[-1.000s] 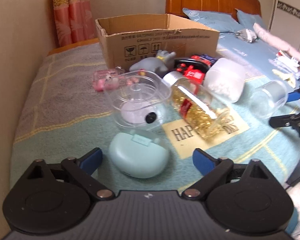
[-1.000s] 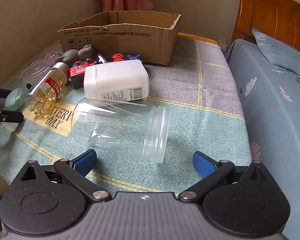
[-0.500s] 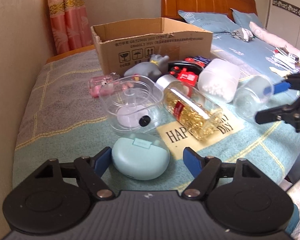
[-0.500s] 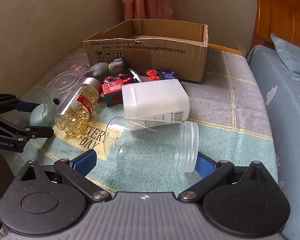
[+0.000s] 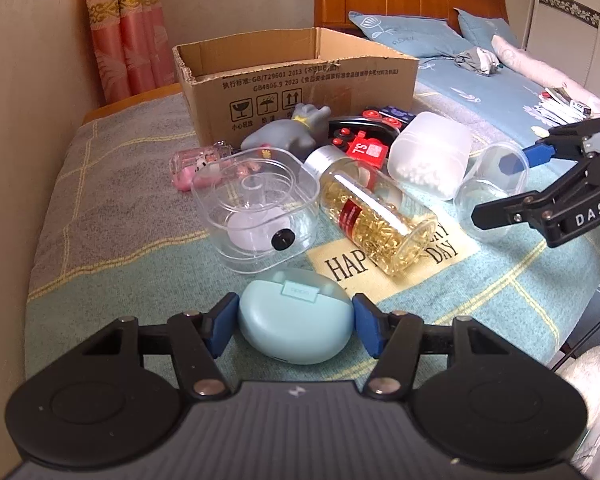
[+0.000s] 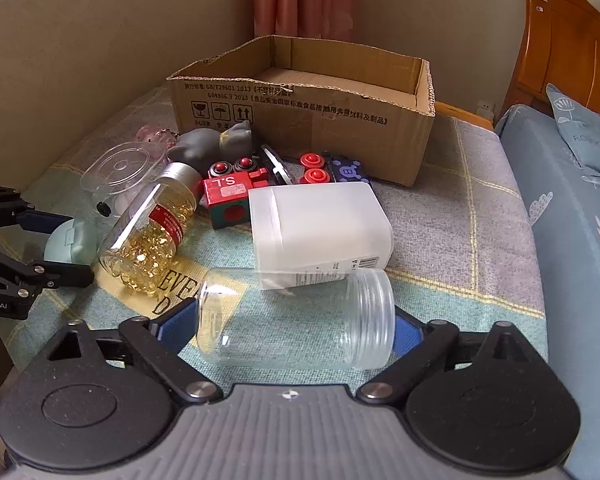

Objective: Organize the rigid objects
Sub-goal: 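Grasp the mint-green case with the left tool while the right tool lifts the jar, then carry both held items over the cardboard box and open both tools to drop them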

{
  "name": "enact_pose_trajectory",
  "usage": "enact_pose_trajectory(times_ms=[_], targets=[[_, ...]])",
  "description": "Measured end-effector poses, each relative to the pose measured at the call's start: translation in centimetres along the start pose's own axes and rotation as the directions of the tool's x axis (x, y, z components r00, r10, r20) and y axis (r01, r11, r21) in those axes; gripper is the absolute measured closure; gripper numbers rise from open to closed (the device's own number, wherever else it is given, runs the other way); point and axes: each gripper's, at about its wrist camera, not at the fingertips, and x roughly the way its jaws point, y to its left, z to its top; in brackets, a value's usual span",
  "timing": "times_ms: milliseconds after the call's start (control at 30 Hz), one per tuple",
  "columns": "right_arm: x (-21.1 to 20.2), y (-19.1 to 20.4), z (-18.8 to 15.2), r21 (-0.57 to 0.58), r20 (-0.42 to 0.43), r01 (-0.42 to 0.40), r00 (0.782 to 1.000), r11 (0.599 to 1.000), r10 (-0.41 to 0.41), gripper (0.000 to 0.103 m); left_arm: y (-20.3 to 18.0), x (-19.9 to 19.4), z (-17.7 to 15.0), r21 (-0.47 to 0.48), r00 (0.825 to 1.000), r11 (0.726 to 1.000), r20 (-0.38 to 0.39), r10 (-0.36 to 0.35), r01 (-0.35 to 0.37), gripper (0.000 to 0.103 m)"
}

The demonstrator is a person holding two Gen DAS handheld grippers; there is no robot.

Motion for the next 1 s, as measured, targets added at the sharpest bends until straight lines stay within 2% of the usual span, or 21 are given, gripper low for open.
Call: enact_pose_trajectory(times_ms=[233,600,767,1000], targets=[[-0.5,0.3,0.3,-0.064,-0.018,-0.002,1.000,0.998,0.001,0.010,-0.3,-0.5,0.8,0.001,0.999,1.000,-0.032,0.026,-0.026,0.043],[-1.7,-0.5,1.9,-0.123,-0.007,-0.033,0.999,0.992,0.032,0.010,-0.2,-2.5,2.7,-0.011,0.998,0.998,-0.017,0.056,-0.056,0.043],[-2.6,-1.1,3.2,-0.135,0.023,-0.064,0.997,0.989,0.067,0.010,-0.5,-3.3,5.0,0.007,0.998,0.998,0.003,0.059,-0.059,0.043],[-3.7,-2.7,5.7,-0.146,0.097,-0.054,0.993,0.988,0.069,0.010,-0.7,-3.3,10.2,0.049,0.996,0.996,0.058,0.072,-0.075,0.043]])
